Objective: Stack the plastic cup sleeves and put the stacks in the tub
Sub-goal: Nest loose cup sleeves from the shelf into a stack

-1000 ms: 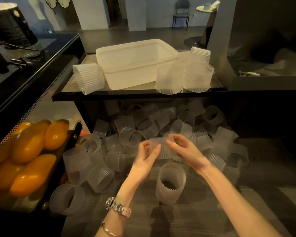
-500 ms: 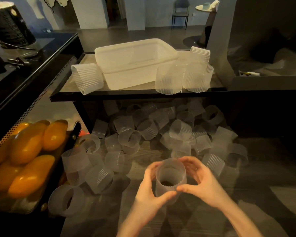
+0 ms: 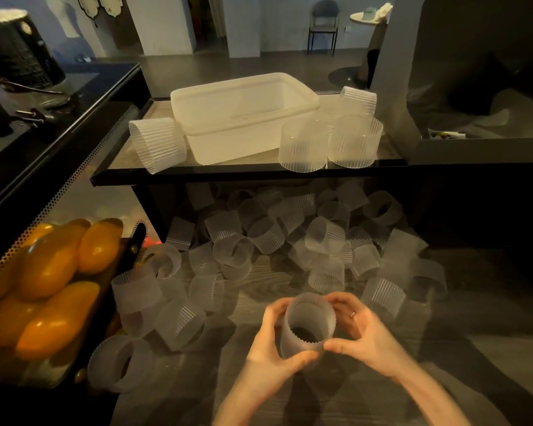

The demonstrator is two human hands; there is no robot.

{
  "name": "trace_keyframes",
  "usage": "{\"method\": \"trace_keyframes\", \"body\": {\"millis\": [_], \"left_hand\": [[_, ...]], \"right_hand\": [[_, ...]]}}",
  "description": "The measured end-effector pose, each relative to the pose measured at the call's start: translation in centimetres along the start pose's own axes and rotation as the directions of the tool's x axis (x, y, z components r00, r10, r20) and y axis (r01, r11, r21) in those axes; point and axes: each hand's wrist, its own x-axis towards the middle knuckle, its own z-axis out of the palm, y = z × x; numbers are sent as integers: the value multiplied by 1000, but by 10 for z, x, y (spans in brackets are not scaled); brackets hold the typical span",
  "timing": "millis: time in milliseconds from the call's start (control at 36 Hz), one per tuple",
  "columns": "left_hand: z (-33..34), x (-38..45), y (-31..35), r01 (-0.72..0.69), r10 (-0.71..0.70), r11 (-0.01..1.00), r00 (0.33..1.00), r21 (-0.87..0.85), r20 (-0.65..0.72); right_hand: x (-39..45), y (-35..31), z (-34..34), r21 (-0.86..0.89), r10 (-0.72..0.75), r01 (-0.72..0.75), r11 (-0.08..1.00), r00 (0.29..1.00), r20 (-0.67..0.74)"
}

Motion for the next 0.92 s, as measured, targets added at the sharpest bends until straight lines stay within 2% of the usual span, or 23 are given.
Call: {"method": "trace_keyframes", "body": {"millis": [111,250,333,417,583,750,917], "left_hand": [[-8,10,4,77,-76,996,997,-51,13],[-22,37,3,205,-209,965,978,-166,-6],[-26,57,-7,272,-268,958,962,-89,52],[-22,80,-17,314,-313,949,942,9,119],[-8,112,-23,346,-374,926,897,152,237],[2,125,-22,394,-421,907,857,149,298],[7,121,-25,443,-455,890,847,107,276]], "right_hand": [[2,-4,-3,77,18,-13,997,998,-68],[17,2,-10,70,84,-64,996,938,-337],[30,10,-14,14,114,-121,993,886,-449],[43,20,-17,-50,122,-170,984,855,-504],[64,35,-19,-103,193,-287,952,829,-525],[71,41,-15,-69,268,-336,939,845,-463],[75,43,-10,-22,274,-312,950,864,-421]]}}
